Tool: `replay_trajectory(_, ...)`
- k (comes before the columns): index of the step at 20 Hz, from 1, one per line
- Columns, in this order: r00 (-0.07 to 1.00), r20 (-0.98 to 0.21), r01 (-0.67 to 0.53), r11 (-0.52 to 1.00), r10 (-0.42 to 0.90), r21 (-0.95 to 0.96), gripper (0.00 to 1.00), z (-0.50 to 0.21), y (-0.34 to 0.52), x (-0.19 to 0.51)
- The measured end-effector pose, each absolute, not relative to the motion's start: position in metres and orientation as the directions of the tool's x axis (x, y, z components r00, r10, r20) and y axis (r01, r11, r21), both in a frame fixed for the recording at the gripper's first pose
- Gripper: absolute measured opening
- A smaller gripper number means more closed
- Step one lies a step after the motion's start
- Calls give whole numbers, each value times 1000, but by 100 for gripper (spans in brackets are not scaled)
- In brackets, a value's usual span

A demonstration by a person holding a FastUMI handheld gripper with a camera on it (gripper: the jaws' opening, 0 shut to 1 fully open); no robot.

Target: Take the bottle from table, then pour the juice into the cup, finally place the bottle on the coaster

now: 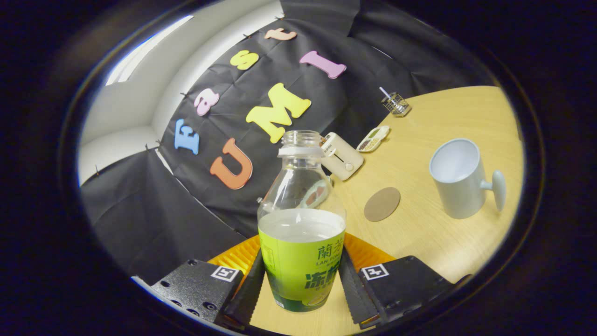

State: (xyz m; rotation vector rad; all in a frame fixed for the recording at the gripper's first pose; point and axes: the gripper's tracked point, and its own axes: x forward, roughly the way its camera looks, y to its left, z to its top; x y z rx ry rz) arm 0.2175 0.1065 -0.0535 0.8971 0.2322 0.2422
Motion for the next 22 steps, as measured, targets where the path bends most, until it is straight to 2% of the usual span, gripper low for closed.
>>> replay_trajectory(6, 929, -100, -66, 425, 356, 903, 80, -61, 95, 223)
replay_trajectory(11, 929, -20, -66, 218, 371, 974, 80, -55, 85, 220)
replay_trajectory(22, 922, 30, -48, 35, 386, 998, 79, -40, 67, 223)
